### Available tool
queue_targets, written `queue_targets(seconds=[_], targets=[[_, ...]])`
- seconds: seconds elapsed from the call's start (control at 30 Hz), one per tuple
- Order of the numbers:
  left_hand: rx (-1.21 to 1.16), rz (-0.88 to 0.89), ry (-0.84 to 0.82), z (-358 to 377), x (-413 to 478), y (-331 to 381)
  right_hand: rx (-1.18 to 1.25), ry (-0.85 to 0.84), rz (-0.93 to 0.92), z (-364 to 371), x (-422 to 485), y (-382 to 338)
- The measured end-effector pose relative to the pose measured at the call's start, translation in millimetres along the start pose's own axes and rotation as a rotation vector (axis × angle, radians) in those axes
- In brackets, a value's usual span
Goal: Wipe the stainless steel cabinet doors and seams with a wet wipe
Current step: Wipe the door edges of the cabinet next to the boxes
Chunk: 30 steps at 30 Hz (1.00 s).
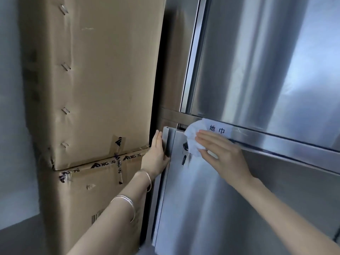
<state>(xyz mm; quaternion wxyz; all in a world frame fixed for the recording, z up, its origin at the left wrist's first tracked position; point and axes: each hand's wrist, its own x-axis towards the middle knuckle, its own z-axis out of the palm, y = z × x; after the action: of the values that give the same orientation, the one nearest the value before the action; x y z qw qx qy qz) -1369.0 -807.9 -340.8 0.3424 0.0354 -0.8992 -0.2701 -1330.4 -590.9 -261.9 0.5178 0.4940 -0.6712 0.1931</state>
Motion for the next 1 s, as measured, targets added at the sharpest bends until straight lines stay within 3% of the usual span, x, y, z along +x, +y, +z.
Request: queue_targets(seconds=[0.17, 0.27, 0.37, 0.53, 0.63, 0.9, 1.0], targets=[[-0.045, 0.114, 0.128, -32, -59, -13, -0.004, 0.199, -0.068, 10, -40, -64], [-0.06, 0.156, 0.097, -45, -106, -25, 0.021, 0.285, -0.022, 13, -64, -98], [-0.078, 0.137, 0.018, -50, -148, -30, -0.022, 0.263, -0.027, 19, -71, -125], [-0.2, 0.164, 0.048, -54, -190, -34, -0.077, 0.225, -0.051, 27, -50, -169], [-0.369, 0.154, 0.03, -51, -209, -35, -0.074, 0.164, 0.072, 36, -24, -182], [-0.42, 0.16, 0.097, -39, -213, -36, -0.155, 0.242, 0.141, 58, -67, -206], [-0.47, 0.138, 0.102, -38, -212, -36, -0.127, 0.254, 0.123, 50, -39, -197]])
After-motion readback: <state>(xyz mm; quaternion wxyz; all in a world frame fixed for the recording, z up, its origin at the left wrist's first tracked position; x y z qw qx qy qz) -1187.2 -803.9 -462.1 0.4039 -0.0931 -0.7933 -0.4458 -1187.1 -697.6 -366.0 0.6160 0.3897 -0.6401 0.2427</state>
